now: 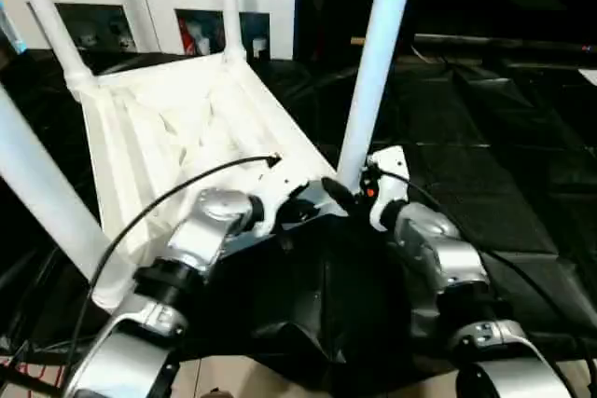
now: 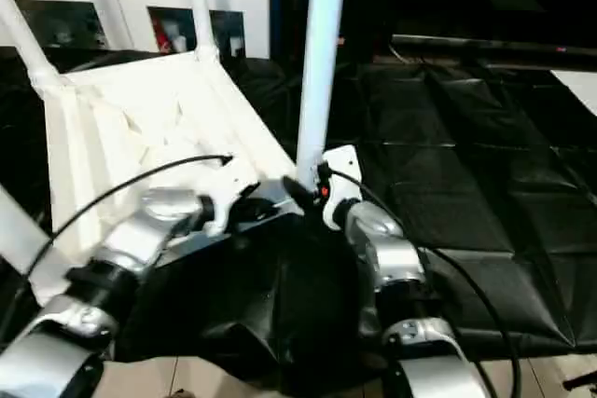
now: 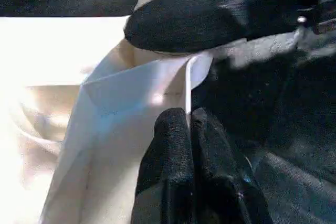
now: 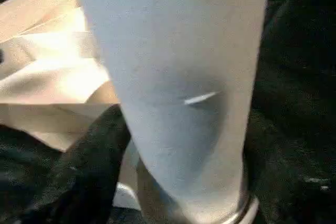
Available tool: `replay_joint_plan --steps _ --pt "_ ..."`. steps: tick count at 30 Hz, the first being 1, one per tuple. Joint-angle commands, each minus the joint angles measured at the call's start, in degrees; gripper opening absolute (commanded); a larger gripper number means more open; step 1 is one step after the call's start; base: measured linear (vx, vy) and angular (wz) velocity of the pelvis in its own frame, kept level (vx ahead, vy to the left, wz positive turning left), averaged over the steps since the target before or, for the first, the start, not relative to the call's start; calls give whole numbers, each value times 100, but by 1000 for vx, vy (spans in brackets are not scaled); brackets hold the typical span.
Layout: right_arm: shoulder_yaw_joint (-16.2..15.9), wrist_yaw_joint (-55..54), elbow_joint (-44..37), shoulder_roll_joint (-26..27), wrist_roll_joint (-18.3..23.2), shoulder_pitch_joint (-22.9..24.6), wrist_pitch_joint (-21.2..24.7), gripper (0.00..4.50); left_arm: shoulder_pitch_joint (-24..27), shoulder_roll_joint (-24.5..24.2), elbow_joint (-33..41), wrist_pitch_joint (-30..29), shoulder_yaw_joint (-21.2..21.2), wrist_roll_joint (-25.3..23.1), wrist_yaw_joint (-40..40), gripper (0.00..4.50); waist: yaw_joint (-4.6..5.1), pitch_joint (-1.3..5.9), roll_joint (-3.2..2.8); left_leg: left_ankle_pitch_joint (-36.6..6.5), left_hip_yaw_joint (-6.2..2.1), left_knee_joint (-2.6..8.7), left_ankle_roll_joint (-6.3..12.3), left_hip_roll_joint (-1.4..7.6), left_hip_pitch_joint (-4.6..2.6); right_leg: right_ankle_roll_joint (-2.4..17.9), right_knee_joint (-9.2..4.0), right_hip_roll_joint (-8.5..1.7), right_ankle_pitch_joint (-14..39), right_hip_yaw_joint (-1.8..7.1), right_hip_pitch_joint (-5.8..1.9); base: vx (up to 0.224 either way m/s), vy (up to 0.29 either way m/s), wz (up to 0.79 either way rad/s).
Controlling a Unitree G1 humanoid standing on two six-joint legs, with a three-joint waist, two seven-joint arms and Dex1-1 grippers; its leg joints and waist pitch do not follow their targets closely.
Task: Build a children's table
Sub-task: Rotate leg to tighten
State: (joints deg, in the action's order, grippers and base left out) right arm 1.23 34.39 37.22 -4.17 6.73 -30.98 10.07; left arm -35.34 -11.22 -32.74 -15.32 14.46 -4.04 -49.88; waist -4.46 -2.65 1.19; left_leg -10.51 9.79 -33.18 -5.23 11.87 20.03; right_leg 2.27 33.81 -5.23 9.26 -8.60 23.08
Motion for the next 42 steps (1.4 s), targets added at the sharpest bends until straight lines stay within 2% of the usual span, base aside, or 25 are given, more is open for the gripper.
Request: replay_joint_plan --steps 1,4,7,9,11,15,16,19,22,25,29,30,34,37,38,39,40,42 --pt "-715 940 -127 61 98 112 175 356 -45 168 559 422 124 435 -396 0 -37 361 11 -1119 -41 359 325 170 14 569 -488 -419 2032 385 -358 0 0 0" --pt "-867 1591 -289 -352 70 238 184 356 73 -28 724 447 140 524 -811 0 -66 362 17 -1025 -22 349 414 176 18 651 -459 -414 1813 404 -357 0 0 0" --pt "-918 2064 -426 -621 149 315 254 356 145 -182 838 444 160 577 -1095 0 -95 353 22 -1049 -25 353 417 181 19 671 -463 -419 1917 398 -360 0 0 0" --pt "-933 2324 -483 -749 162 347 304 356 171 -257 863 435 166 587 -1218 0 -117 349 9 -1090 -27 358 372 186 -8 666 -480 -418 1999 399 -339 0 0 0" --pt "-969 2798 -594 -1041 208 422 341 356 278 -456 965 437 202 636 -1540 0 -135 353 9 -1105 -30 358 374 195 -9 672 -468 -420 1955 400 -352 0 0 0" --pt "-994 3221 -738 -1288 327 489 438 356 399 -629 1129 393 229 719 -1868 0 -188 358 -10 -1074 -23 354 394 199 1 722 -445 -411 1820 399 -356 0 0 0" --pt "-1007 3282 -760 -1327 333 500 472 330 416 -656 1152 390 234 727 -1913 0 -193 354 -6 -1082 -22 355 380 200 5 722 -451 -408 1849 395 -355 0 0 0" --pt "-1038 3444 -810 -1408 344 538 543 317 457 -718 1222 359 241 749 -2030 0 -206 356 -3 -1090 -20 353 363 200 -5 720 -457 -411 1887 400 -351 0 0 0" --pt "-1063 3519 -841 -1440 360 592 553 280 475 -758 1253 342 243 762 -2092 0 -211 358 11 -1082 -25 354 342 197 -2 703 -452 -412 1917 394 -353 0 0 0" --pt "-1132 3609 -954 -1469 394 645 619 268 495 -782 1283 317 256 784 -2140 0 -215 357 15 -1077 -28 354 326 198 -7 668 -457 -413 1951 397 -351 0 0 0" --pt "-1144 3628 -1022 -1441 431 687 634 249 509 -778 1299 307 257 765 -2107 0 -213 358 22 -1073 -24 351 335 188 -3 616 -468 -414 2025 391 -349 0 0 0" --pt "-1144 3581 -1028 -1392 447 729 610 246 470 -687 1227 284 208 705 -1899 0 -214 352 44 -1079 -25 352 338 184 1 585 -471 -413 2097 387 -346 0 0 0" --pt "-1042 3198 -999 -1183 447 789 553 231 307 -458 954 283 64 579 -1333 0 -206 340 64 -1145 -27 354 310 174 -1 491 -507 -418 2331 379 -338 0 0 0" --pt "-638 1874 -657 -614 427 680 556 224 33 -90 580 308 -64 413 -571 0 -160 309 60 -1330 -29 340 204 132 -36 289 -610 -421 2911 340 -292 0 0 0" --pt "-606 1746 -625 -565 418 669 541 221 14 -59 556 308 -72 402 -512 0 -151 307 57 -1379 -34 334 168 127 -51 239 -631 -426 3053 326 -277 0 0 0" --pt "-495 1347 -510 -415 404 622 560 219 -51 47 478 287 -88 372 -346 0 -129 326 60 -1392 -52 328 124 117 -30 161 -634 -440 3146 305 -308 0 0 0" --pt "-427 1104 -439 -323 397 593 576 217 -92 115 428 271 -97 355 -246 0 -94 316 64 -1432 -58 338 137 115 -13 90 -661 -424 3185 291 -307 0 0 0" --pt "-411 577 -364 -77 249 584 483 213 -215 326 268 259 -93 265 145 0 -52 321 31 -1487 -61 335 134 114 -35 78 -667 -416 3145 298 -275 0 0 0"
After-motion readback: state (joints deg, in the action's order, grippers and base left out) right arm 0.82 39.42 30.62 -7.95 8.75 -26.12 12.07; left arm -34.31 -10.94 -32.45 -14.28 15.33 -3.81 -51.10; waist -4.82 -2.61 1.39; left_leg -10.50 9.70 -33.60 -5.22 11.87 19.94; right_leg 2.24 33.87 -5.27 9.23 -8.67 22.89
